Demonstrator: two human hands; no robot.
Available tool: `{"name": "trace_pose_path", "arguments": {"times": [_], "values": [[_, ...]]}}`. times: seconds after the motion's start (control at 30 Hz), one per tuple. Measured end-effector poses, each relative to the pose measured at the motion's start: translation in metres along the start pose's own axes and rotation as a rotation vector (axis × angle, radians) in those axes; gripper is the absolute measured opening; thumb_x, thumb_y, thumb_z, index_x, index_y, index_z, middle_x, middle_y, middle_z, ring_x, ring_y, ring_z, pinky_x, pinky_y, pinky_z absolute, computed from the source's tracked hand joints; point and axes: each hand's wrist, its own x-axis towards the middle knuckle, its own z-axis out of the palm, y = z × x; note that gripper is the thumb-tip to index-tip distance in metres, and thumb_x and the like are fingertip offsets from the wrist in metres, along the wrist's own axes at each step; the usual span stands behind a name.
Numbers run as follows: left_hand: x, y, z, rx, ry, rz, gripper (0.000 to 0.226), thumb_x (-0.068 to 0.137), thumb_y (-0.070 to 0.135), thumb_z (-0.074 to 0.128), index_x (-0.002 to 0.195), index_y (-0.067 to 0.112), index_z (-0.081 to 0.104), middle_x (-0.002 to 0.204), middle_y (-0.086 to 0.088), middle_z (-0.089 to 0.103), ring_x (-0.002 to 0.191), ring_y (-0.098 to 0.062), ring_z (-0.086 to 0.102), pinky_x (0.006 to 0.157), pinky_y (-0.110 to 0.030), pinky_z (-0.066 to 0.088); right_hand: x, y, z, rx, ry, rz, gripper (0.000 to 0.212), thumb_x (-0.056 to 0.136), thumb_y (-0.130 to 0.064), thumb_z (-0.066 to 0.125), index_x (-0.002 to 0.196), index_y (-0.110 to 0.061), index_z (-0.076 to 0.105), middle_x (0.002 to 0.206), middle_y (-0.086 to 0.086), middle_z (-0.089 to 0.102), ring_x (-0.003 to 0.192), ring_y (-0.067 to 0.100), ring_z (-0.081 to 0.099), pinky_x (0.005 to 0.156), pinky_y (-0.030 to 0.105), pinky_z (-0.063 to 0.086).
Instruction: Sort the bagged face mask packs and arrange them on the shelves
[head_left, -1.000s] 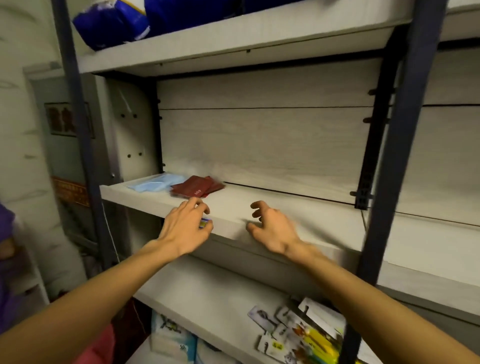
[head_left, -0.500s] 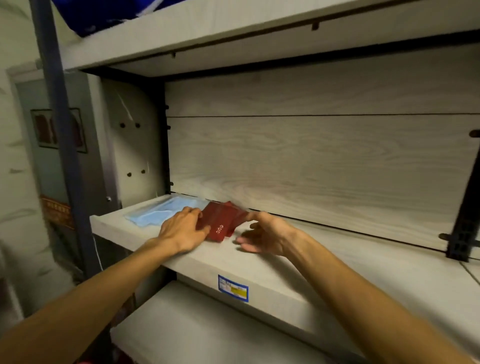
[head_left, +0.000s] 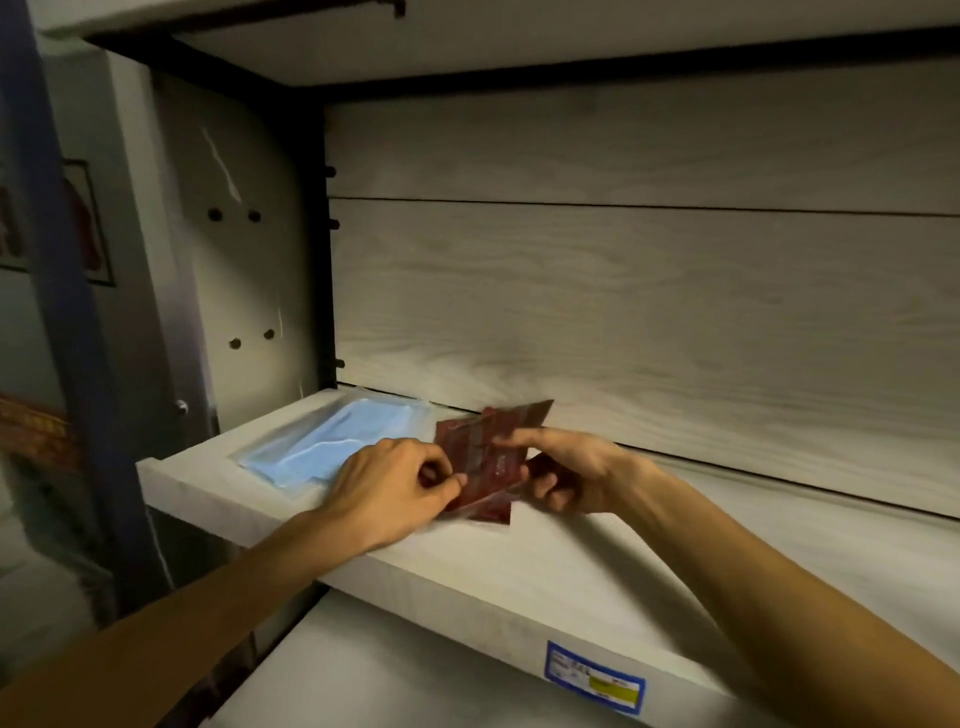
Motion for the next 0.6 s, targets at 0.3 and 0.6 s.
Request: {"name": "trace_pose_path", "arguments": {"times": [0.3,0.6], "values": [[0.001,-0.013,0.006,-0.001,0.013,0.118,0.027,0.089,0.056,0.059,0.101,0.033,0.063,0.098,0.016,0.065,0.081,-0.003,0.062,0.066,-0.022,0.044,0.012,-0.003,0.019,-0.16,0.354,-0.148,0.028,0.081,-0.026,0.08,0.101,-0.009,0.073,0.078,0.007,0.066,0.055,0.014,0.055,0.045,0.023,0.043],[0.019,-0.013,-0.004,-0.261,-0.125,0.049,0.039,0.084,0.053,0.071,0.116,0.032,0.06,0.11,0.012,0.064,0.097,-0.009,0.062,0.085,-0.032,0.054,-0.001,0.005,0.026,0.183,0.266,-0.237,0.022,0.086,0.005,0.063,0.107,0.004,0.069,0.091,0.017,0.074,0.066,0.022,0.071,0.054,0.027,0.059]]}}
